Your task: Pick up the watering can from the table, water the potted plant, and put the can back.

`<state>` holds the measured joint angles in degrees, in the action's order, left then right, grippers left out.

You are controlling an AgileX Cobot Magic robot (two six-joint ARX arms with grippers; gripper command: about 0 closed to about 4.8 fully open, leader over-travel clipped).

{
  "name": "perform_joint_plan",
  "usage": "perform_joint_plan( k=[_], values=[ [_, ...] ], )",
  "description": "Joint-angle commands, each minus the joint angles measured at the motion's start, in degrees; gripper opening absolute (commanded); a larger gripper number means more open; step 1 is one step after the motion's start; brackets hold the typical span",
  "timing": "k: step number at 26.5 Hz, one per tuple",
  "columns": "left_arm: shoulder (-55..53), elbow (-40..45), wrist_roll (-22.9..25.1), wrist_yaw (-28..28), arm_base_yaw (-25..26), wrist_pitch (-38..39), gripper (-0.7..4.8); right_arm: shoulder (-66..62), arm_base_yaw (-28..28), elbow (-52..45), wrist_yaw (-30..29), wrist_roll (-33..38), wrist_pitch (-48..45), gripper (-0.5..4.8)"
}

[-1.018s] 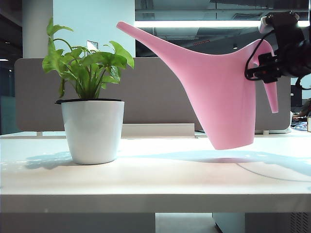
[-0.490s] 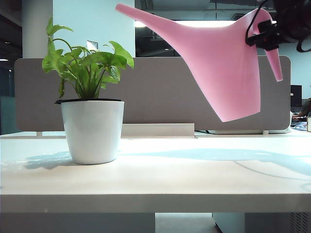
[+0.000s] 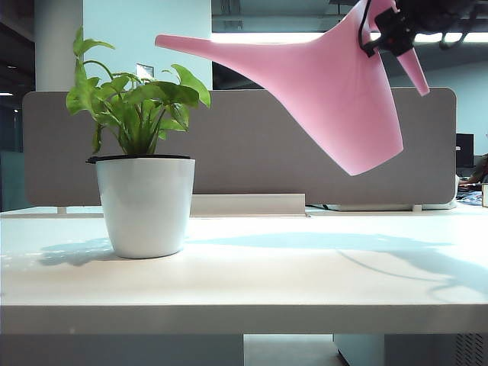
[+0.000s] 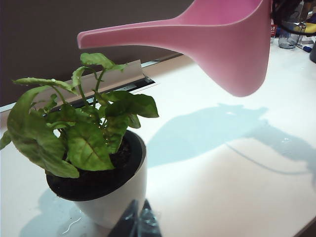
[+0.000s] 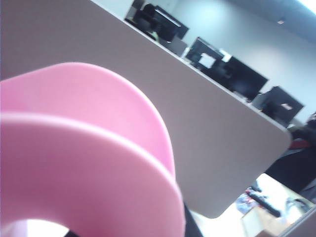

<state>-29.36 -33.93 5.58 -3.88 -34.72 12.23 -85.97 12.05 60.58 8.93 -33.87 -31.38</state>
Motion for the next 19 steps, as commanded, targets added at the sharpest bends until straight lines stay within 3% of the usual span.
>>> perform_joint_plan(
  k=[1, 19],
  values=[
    [0.1, -0.2, 0.0, 0.1, 0.0, -0.5, 0.04, 0.9, 0.9, 1.8, 2.8, -4.3, -2.9, -0.01],
    [0.1, -0.2, 0.0, 0.1, 0.0, -0.5, 0.04, 1.2, 2.6, 3.1, 3.7, -14.6, -3.1, -0.01]
  ],
)
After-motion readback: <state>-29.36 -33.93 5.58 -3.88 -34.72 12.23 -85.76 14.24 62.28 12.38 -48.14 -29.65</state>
